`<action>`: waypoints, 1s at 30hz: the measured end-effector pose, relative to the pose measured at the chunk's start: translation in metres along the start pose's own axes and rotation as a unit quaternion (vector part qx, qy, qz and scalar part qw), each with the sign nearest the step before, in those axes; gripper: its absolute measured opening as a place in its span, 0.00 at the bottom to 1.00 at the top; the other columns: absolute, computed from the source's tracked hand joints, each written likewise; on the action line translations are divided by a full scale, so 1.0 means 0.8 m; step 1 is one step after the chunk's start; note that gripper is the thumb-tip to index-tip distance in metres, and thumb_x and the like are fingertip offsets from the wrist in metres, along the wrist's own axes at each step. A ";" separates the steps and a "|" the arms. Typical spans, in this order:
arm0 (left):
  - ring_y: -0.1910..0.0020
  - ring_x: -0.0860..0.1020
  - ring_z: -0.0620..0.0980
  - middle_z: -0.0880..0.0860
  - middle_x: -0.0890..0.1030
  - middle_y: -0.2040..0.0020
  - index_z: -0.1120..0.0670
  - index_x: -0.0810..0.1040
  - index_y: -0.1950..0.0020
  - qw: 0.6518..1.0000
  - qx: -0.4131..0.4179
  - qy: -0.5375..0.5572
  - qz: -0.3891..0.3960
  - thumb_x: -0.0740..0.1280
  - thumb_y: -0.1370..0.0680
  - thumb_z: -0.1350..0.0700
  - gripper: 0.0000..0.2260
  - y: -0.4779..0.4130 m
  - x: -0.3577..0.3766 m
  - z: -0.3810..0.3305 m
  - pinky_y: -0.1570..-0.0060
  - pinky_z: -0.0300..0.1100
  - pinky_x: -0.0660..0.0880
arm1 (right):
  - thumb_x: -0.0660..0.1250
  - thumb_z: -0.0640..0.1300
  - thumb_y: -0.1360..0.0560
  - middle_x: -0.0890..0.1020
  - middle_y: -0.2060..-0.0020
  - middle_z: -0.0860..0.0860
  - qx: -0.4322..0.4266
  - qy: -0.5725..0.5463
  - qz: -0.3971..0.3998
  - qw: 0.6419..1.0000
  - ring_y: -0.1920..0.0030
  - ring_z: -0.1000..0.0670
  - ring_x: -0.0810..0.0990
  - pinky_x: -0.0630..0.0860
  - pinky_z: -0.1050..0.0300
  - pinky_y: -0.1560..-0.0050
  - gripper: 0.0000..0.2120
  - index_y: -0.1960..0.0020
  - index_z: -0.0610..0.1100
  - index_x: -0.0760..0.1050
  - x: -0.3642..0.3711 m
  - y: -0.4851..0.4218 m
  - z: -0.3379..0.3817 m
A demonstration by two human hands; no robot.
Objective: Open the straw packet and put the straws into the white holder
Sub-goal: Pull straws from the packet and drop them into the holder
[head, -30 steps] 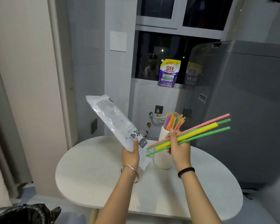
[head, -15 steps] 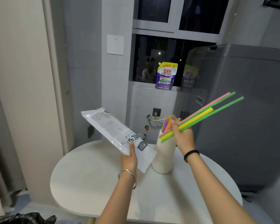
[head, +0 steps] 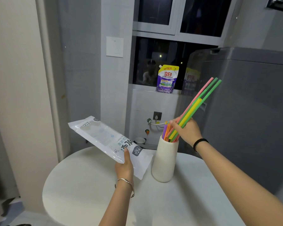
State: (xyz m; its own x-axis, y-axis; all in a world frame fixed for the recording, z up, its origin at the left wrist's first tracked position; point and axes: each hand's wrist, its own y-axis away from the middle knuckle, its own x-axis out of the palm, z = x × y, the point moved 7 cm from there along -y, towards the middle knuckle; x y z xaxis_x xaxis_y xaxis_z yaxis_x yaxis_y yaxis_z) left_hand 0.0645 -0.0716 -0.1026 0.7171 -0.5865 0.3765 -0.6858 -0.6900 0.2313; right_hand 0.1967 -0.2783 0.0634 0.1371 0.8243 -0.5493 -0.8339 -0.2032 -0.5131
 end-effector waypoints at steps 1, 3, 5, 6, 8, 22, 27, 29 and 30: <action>0.45 0.80 0.57 0.53 0.82 0.44 0.50 0.76 0.44 1.000 0.000 0.003 -0.002 0.64 0.22 0.44 0.12 0.000 -0.001 0.000 0.41 0.54 0.77 | 0.68 0.54 0.28 0.80 0.51 0.51 -0.010 -0.002 0.003 1.000 0.44 0.45 0.78 0.77 0.43 0.43 0.01 0.59 0.58 0.78 0.002 -0.002 0.002; 0.45 0.80 0.57 0.54 0.82 0.44 0.50 0.76 0.44 1.000 0.000 0.009 -0.008 0.65 0.22 0.45 0.12 -0.002 -0.003 0.000 0.41 0.54 0.76 | 0.68 0.53 0.28 0.73 0.39 0.51 -0.022 -0.017 0.029 0.999 0.34 0.45 0.69 0.67 0.37 0.33 0.07 0.54 0.66 0.74 0.008 -0.005 0.003; 0.44 0.80 0.58 0.54 0.82 0.43 0.50 0.76 0.45 1.000 -0.003 0.010 -0.011 0.65 0.22 0.45 0.11 -0.002 -0.003 0.000 0.39 0.55 0.76 | 0.67 0.52 0.26 0.67 0.31 0.51 -0.020 -0.023 0.063 0.998 0.29 0.45 0.63 0.63 0.35 0.30 0.11 0.46 0.65 0.74 0.015 -0.005 -0.001; 0.43 0.80 0.58 0.54 0.82 0.43 0.50 0.76 0.45 1.000 -0.005 0.011 -0.013 0.65 0.22 0.45 0.12 -0.002 -0.004 0.001 0.39 0.55 0.75 | 0.66 0.52 0.26 0.65 0.30 0.52 -0.023 -0.014 0.077 0.997 0.28 0.45 0.61 0.62 0.35 0.30 0.13 0.42 0.62 0.75 0.019 -0.003 -0.003; 0.42 0.80 0.59 0.55 0.82 0.42 0.51 0.76 0.44 1.000 -0.009 0.012 -0.017 0.65 0.22 0.45 0.12 -0.002 -0.005 0.001 0.38 0.56 0.75 | 0.67 0.52 0.26 0.63 0.28 0.52 -0.029 0.007 0.097 0.995 0.27 0.46 0.59 0.60 0.34 0.29 0.17 0.37 0.59 0.74 0.026 0.001 -0.010; 0.42 0.79 0.59 0.55 0.81 0.41 0.51 0.75 0.44 1.000 -0.011 0.012 -0.016 0.65 0.22 0.46 0.12 0.002 -0.006 -0.003 0.38 0.57 0.75 | 0.71 0.50 0.30 0.76 0.37 0.54 0.002 -0.041 0.128 0.991 0.36 0.48 0.74 0.73 0.44 0.37 0.18 0.41 0.54 0.76 0.027 0.003 -0.002; 0.42 0.79 0.58 0.55 0.81 0.40 0.51 0.76 0.42 1.000 -0.010 0.012 -0.016 0.65 0.22 0.46 0.13 0.004 -0.005 -0.004 0.38 0.56 0.74 | 0.68 0.49 0.27 0.75 0.42 0.54 -0.020 -0.162 -0.022 0.986 0.40 0.52 0.75 0.71 0.57 0.42 0.29 0.29 0.52 0.61 -0.016 -0.018 0.031; 0.41 0.79 0.58 0.55 0.81 0.39 0.52 0.76 0.39 1.000 -0.010 0.015 -0.015 0.65 0.22 0.46 0.15 0.005 -0.004 -0.005 0.37 0.56 0.74 | 0.68 0.46 0.26 0.74 0.38 0.52 -0.058 -0.148 -0.046 0.986 0.40 0.53 0.74 0.71 0.57 0.42 0.35 0.26 0.55 0.53 -0.024 -0.021 0.048; 0.41 0.79 0.58 0.55 0.81 0.39 0.53 0.76 0.38 1.000 -0.010 0.016 -0.015 0.65 0.22 0.46 0.16 0.007 -0.004 -0.005 0.37 0.56 0.74 | 0.67 0.45 0.25 0.72 0.34 0.51 -0.074 -0.105 -0.029 0.991 0.37 0.53 0.72 0.71 0.55 0.41 0.36 0.25 0.56 0.51 -0.021 -0.020 0.055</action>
State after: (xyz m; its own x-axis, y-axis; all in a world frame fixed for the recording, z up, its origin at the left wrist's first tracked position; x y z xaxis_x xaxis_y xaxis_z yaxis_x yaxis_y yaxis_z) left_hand 0.0583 -0.0717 -0.0988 0.7329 -0.5519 0.3977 -0.6671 -0.6976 0.2613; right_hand 0.1842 -0.2658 0.1096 0.0549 0.9256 -0.3745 -0.7380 -0.2150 -0.6397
